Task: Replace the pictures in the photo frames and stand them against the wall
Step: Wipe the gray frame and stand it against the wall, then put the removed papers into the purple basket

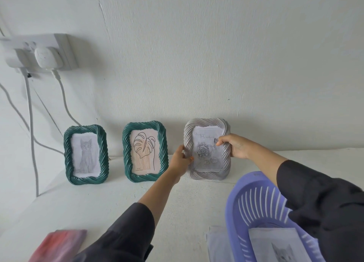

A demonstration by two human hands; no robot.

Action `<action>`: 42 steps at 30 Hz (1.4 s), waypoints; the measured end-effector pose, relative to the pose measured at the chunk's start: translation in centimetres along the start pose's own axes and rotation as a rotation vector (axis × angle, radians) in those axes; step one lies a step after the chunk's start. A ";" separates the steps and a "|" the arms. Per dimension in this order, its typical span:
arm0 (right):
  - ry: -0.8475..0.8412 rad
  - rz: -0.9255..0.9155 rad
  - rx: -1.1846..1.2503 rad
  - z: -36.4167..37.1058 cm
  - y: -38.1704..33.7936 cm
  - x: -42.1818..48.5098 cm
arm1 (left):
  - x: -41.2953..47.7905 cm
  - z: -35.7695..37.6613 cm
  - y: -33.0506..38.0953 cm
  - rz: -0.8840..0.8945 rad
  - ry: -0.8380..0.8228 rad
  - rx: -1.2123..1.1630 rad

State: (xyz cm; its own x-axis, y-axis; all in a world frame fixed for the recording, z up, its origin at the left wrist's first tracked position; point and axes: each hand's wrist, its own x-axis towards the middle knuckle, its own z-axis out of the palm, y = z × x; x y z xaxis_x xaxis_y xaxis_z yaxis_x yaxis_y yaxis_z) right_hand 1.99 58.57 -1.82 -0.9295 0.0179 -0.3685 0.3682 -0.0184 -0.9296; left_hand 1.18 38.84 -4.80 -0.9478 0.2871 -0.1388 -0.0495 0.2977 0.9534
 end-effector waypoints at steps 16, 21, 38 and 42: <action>0.066 -0.070 -0.130 -0.9 -0.2 -2.3 | -1.5 -0.4 1.0 -0.022 0.146 0.018; 0.166 -0.091 -0.273 -0.7 -0.5 -4.1 | -3.3 -0.7 1.4 -0.027 0.222 -0.006; 0.539 -0.274 -0.844 8.0 4.9 -23.5 | -18.2 0.4 -3.1 -0.208 -0.106 0.389; 0.418 -0.208 -0.949 10.4 7.4 -27.6 | -21.7 1.4 -4.2 -0.177 -0.177 0.467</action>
State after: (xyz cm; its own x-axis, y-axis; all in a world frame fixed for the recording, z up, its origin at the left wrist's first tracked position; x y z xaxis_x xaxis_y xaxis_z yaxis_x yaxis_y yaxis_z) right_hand 30.16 47.54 1.56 -0.9607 0.2775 -0.0075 0.2383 0.8105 -0.5350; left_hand 22.37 32.67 -6.21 -0.8678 0.3330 -0.3688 -0.0204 0.7178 0.6960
